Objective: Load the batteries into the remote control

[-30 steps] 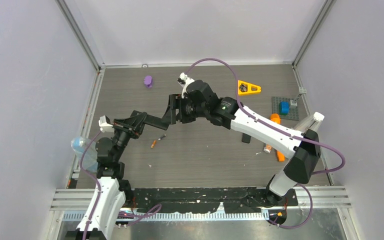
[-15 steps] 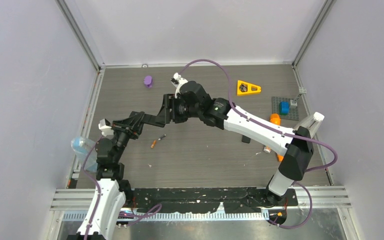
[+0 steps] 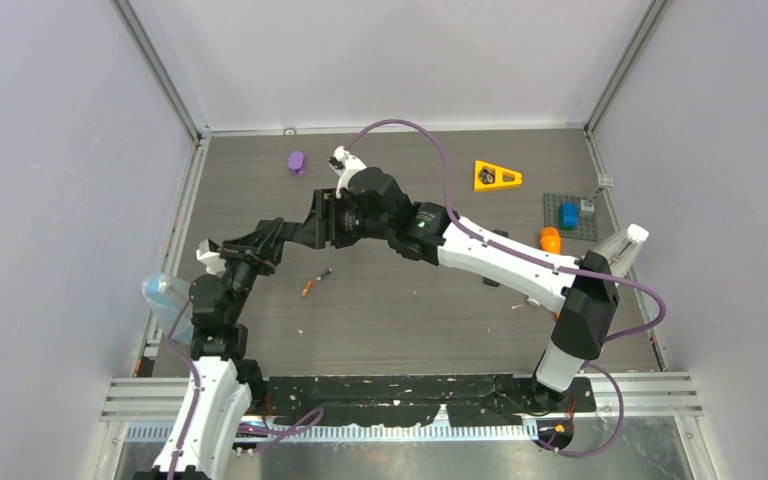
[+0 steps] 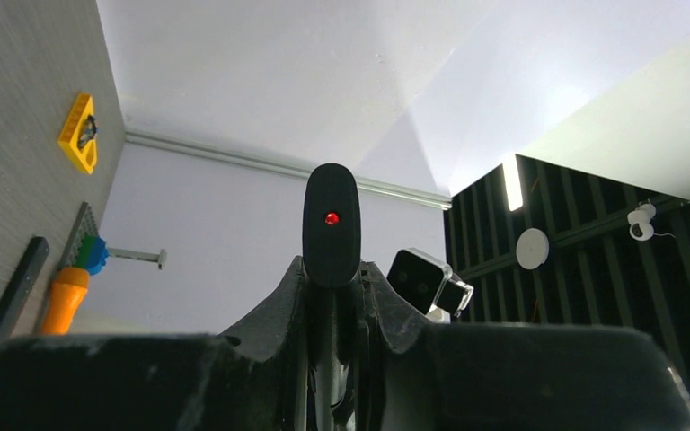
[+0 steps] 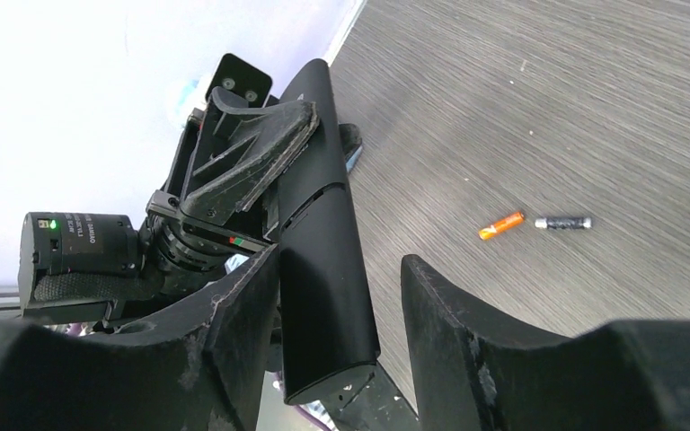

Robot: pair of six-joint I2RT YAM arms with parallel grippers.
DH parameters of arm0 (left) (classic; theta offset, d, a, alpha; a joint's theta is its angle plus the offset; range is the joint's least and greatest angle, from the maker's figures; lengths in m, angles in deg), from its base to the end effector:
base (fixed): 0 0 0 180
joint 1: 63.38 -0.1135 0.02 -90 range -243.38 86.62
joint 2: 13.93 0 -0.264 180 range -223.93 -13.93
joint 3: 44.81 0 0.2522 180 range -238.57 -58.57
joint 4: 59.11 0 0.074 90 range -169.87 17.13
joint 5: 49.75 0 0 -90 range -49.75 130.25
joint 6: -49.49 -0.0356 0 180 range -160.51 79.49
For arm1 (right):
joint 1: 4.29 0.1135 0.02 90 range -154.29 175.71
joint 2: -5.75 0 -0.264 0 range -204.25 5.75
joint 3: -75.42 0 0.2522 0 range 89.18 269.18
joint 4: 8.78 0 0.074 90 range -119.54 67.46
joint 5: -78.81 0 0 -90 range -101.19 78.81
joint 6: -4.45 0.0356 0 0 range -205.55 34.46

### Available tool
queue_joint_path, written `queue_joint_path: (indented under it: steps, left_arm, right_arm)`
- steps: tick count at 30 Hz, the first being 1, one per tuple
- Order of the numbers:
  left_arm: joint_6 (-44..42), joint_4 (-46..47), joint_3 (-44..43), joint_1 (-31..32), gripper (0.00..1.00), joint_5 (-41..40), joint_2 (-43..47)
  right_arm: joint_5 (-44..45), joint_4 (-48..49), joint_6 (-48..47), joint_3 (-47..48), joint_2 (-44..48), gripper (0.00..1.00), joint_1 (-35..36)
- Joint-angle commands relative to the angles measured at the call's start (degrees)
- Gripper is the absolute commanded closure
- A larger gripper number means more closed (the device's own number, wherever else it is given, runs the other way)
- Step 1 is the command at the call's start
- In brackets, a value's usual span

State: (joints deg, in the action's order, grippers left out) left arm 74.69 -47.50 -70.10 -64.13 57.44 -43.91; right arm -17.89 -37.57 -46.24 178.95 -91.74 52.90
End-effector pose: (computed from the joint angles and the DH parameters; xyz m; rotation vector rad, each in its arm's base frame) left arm 0.1500 -0.0086 0.2378 -1.3069 1.1647 -1.7789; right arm 0.2165 0.3435 0.3595 -0.4211 2.1327 1.1624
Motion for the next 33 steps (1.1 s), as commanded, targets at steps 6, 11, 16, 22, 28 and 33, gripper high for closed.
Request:
queue_joint_path:
  steps: [6,11,16,22,28,33]
  left_arm:
    - [6.6,6.9,-5.9,0.2,1.00,-0.3,1.3]
    - [6.2,6.8,-6.0,1.9,1.00,-0.2,1.6]
    - [4.6,6.3,-5.7,2.1,1.00,0.4,2.1]
    - [3.0,5.7,-5.2,2.0,1.00,1.2,3.1]
    - [2.5,5.6,-4.9,2.1,1.00,1.6,3.5]
    - [2.2,5.2,-4.6,2.1,1.00,1.1,3.8]
  right_arm:
    - [-0.9,10.6,-2.3,-4.0,-0.8,0.43,0.5]
    - [-2.6,14.4,-0.4,-4.5,-1.0,0.43,0.4]
    - [-4.1,16.9,1.6,-4.2,-1.1,0.43,-0.2]
    - [-6.3,17.8,4.8,-4.1,-1.7,0.43,-1.2]
    - [-7.8,18.9,7.1,-4.1,-2.5,0.43,-1.7]
    - [-8.5,19.2,7.8,-4.0,-2.6,0.42,-1.7]
